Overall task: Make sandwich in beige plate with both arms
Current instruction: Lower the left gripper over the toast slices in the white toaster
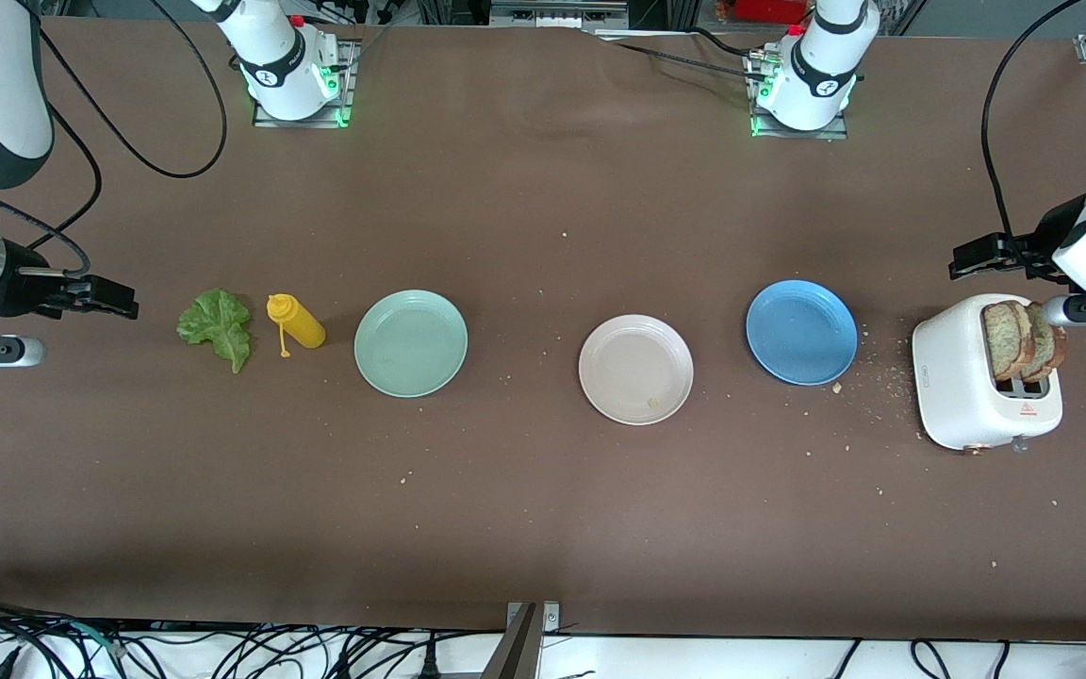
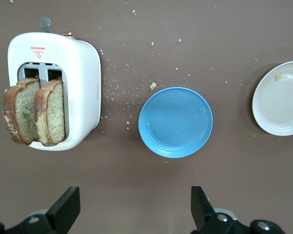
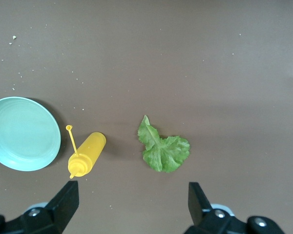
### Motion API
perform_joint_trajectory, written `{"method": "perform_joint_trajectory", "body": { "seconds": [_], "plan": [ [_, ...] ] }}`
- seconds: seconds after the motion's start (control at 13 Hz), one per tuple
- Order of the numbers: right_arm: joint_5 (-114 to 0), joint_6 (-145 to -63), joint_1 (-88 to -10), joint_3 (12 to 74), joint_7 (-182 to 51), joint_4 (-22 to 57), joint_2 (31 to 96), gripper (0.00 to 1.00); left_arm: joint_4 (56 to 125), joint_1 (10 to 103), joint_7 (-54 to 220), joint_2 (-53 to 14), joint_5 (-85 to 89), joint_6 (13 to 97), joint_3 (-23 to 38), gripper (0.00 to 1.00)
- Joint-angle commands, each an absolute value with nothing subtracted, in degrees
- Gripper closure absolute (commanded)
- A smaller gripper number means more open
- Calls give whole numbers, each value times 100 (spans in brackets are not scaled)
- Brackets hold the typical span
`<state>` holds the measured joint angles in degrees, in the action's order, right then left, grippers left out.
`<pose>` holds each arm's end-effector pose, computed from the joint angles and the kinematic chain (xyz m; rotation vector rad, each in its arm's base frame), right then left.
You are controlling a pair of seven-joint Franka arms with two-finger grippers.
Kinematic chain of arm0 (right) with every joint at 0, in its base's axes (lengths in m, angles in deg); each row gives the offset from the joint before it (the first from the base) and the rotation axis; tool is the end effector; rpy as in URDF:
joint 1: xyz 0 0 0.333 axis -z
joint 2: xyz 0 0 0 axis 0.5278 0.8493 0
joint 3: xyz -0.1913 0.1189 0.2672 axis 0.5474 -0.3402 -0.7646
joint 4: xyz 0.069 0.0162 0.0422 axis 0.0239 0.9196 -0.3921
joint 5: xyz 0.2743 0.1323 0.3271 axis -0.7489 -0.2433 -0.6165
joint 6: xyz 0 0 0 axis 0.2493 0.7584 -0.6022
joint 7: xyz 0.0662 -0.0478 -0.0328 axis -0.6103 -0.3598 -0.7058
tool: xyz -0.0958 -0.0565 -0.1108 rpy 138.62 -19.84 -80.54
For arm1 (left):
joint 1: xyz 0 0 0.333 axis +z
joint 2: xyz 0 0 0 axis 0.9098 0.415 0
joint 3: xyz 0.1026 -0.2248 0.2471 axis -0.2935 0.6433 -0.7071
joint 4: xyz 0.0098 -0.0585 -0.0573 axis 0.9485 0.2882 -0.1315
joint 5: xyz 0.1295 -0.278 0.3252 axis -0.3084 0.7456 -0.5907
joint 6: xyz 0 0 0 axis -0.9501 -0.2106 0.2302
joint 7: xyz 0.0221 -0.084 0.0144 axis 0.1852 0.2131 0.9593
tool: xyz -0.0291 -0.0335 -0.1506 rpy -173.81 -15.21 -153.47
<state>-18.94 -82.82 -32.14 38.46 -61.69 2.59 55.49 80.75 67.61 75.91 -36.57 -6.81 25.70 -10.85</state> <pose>0.6922 -0.0103 0.4915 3.1164 0.0198 -0.1435 0.6381 0.0241 0.5163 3.1183 0.0523 -0.2757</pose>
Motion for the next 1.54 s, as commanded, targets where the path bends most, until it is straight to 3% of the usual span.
{"method": "perform_joint_trajectory", "body": {
  "seconds": [0.0, 0.46, 0.77, 1.46],
  "plan": [
    [-1783, -8325, -3221, 3826, -6102, 363, 5454, 1, 7888, 6741, 7530, -3560, -518, 2402, -1107, 0],
    [-1792, -8316, -3221, 3826, -6111, 354, 5454, 0, 7695, 6741, 7583, -3542, -500, 2261, -1115, 0],
    [-1783, -8316, -3230, 3826, -6120, 337, 5454, 0, 7703, 7258, 7539, -3419, 203, 2305, -1168, 0],
    [-1783, -8325, -3221, 3826, -6155, 337, 5463, 0, 7712, 7400, 7486, -3200, -544, 2322, -1177, 0]
  ]
}}
